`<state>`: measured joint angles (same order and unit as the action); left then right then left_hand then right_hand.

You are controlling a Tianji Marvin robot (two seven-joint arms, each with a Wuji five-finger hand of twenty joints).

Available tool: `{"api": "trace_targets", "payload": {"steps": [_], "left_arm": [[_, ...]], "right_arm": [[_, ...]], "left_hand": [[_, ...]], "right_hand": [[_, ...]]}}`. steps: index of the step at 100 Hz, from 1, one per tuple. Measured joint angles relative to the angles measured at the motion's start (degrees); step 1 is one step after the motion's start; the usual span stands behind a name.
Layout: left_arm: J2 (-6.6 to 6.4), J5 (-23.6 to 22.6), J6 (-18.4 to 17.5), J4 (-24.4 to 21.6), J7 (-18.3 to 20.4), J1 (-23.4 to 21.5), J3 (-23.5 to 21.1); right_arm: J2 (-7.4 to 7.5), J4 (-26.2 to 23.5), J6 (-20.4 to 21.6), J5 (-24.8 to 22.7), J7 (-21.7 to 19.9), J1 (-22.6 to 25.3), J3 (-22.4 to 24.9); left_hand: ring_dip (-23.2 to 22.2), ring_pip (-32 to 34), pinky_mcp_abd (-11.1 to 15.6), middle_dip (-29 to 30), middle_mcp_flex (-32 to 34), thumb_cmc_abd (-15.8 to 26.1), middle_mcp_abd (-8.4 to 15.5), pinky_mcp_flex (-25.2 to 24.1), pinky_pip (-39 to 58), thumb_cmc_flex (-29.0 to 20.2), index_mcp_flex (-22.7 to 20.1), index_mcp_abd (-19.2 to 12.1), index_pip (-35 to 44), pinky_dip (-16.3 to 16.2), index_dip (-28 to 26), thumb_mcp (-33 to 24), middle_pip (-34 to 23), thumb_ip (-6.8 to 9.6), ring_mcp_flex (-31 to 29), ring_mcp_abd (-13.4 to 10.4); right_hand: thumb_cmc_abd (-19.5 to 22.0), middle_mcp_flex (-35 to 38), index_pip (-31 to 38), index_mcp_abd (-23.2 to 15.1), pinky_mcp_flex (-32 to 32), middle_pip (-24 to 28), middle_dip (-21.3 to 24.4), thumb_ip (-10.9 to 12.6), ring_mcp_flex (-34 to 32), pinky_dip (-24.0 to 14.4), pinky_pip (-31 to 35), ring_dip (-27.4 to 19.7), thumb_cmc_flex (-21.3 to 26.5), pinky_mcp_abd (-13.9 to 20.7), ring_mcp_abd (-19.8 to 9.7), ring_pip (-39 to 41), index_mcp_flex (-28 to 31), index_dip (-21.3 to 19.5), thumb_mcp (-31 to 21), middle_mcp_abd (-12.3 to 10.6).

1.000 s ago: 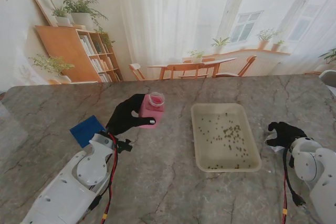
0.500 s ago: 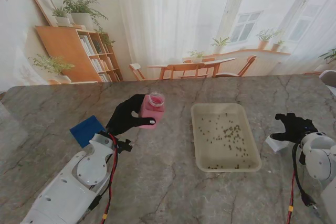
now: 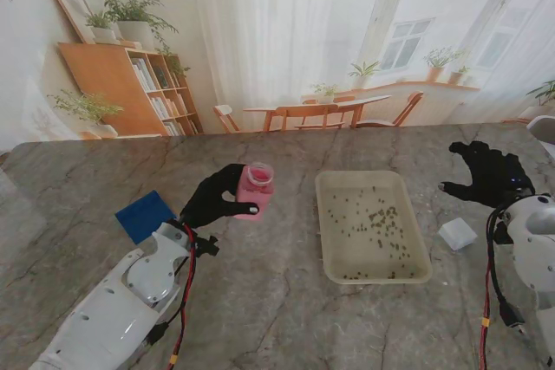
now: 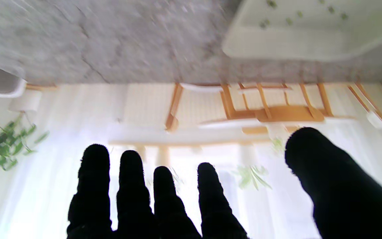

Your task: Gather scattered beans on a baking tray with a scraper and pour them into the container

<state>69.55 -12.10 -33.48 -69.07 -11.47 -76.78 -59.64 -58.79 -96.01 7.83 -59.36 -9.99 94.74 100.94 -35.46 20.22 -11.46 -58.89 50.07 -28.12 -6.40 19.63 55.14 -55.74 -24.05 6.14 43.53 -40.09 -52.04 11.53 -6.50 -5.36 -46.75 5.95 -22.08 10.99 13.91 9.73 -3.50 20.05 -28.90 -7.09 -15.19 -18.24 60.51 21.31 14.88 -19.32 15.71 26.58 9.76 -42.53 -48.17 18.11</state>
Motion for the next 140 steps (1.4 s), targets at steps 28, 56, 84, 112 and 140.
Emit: {"api": "trace_targets", "payload": {"steps": [28,56,84,112,140], "left_arm": [[0.22,-0.86,-1.67,8.17,0.46,3.53,2.30],[1.08,1.14,-0.20,14.88,1.61,7.12,3.24],[1.29,6.35,2.37,17.91,5.64,7.69,3.45],[0.92,6.36,3.67,19.07,8.87,7.67,3.63],[-0.38,5.28,4.83,17.15,11.17,6.32,2.06]], "right_arm": [[-1.40,-7.14,-3.04,5.82,10.16,2.52,-6.97],[-3.55,-7.56,-7.69,8.78,22.55,3.66,-17.43],[-5.55,-6.71,-12.79,12.21,27.77,4.35,-22.88],[-6.93,-5.52,-14.27,15.98,29.86,4.96,-24.11],[-7.09,-4.67,-14.21,16.56,30.83,5.13,-24.66]], "left_hand": [[0.17,-1.12,0.00,-0.04,-3.29,0.58,-0.11,-2.24,-0.14,-2.52,3.85,0.58,1.55,0.55,-3.64,0.01,-0.01,0.00,3.36,-0.17],[1.08,-1.17,0.00,0.06,-4.45,0.58,-0.43,-3.55,-0.25,-3.49,5.30,1.25,3.01,1.33,-5.08,0.01,-0.01,0.00,4.39,-0.15],[2.24,0.29,0.00,4.07,-8.18,3.40,-0.45,-5.08,-0.29,-3.51,7.85,2.34,3.22,2.59,-6.46,0.06,-5.44,0.00,7.11,0.25],[4.10,0.29,0.71,10.70,-10.03,3.59,-0.45,-6.47,-0.71,-3.51,8.20,2.57,3.23,3.22,-6.49,0.06,-10.09,0.00,7.90,0.87],[5.42,-0.45,4.02,21.77,-12.52,7.12,0.27,-7.90,-0.54,-2.77,9.54,3.48,-0.46,2.80,-8.01,0.01,-12.18,0.00,10.79,1.58]], "right_hand": [[0.66,5.43,-0.11,-1.59,-1.40,-1.46,-0.46,0.02,-2.20,0.62,-0.71,-0.29,0.06,0.16,-0.15,-1.41,2.61,-0.13,0.54,-0.85],[1.34,9.48,0.15,-3.17,-2.70,-2.13,-0.46,0.64,-4.58,0.63,-1.28,-0.31,0.66,0.56,-0.28,-1.98,5.79,-0.15,1.82,-1.57],[1.34,11.47,0.30,-3.91,-3.58,-2.86,-0.46,0.64,-6.31,0.63,-1.81,-0.34,0.73,0.57,-0.43,-2.99,7.73,-0.15,1.82,-2.02],[1.34,12.71,0.30,-4.00,-3.63,-3.60,-0.46,0.64,-6.42,0.64,-2.02,-0.35,0.73,0.57,-0.43,-3.56,9.11,-0.15,1.82,-2.07],[1.34,13.52,0.30,-4.00,-4.21,-3.65,-0.46,0.64,-7.04,0.64,-2.40,-0.35,0.76,0.57,-0.43,-4.12,9.13,-0.15,3.00,-2.10]]}}
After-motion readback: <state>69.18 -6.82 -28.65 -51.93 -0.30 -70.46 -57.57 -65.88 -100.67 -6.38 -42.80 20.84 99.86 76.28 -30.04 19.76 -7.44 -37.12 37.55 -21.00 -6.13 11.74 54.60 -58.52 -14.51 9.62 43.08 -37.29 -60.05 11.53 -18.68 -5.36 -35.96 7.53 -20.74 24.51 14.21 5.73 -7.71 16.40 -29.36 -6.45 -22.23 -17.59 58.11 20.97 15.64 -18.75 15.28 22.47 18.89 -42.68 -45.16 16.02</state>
